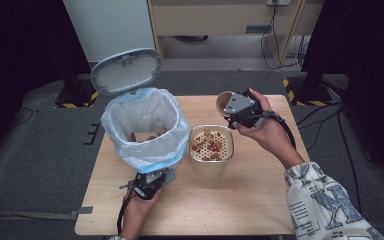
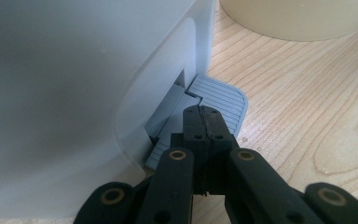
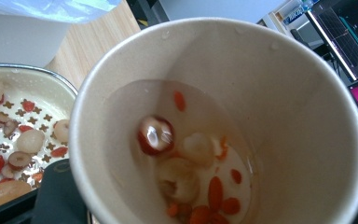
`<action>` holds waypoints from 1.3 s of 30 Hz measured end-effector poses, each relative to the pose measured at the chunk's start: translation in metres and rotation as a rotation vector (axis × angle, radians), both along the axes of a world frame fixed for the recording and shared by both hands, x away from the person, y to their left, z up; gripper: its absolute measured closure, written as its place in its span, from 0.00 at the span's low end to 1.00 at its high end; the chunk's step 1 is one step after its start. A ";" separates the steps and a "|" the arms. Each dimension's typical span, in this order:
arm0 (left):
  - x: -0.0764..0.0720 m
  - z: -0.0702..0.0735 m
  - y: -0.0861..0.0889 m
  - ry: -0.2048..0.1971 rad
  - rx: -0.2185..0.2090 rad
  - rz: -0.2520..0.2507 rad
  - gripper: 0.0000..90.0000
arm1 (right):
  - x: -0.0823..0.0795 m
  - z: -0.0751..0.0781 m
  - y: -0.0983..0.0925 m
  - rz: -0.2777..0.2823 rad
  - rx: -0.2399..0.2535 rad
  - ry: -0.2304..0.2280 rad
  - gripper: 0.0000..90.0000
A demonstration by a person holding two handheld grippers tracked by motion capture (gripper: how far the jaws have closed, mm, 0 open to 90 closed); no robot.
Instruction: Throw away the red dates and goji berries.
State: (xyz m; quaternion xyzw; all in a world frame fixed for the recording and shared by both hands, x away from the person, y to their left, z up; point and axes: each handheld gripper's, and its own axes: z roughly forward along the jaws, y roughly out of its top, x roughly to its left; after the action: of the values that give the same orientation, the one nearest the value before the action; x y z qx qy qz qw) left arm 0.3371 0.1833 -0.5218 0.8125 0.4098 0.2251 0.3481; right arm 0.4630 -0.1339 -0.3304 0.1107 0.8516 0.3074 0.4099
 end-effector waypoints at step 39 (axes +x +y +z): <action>0.001 0.001 0.001 -0.001 0.016 -0.007 0.99 | -0.011 0.016 0.007 0.010 -0.151 -0.126 0.34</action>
State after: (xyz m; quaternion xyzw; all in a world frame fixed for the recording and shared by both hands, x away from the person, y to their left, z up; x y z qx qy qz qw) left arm 0.3378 0.1844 -0.5212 0.8168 0.4048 0.2275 0.3424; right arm 0.4524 -0.1272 -0.3146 0.0559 0.8455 0.2509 0.4681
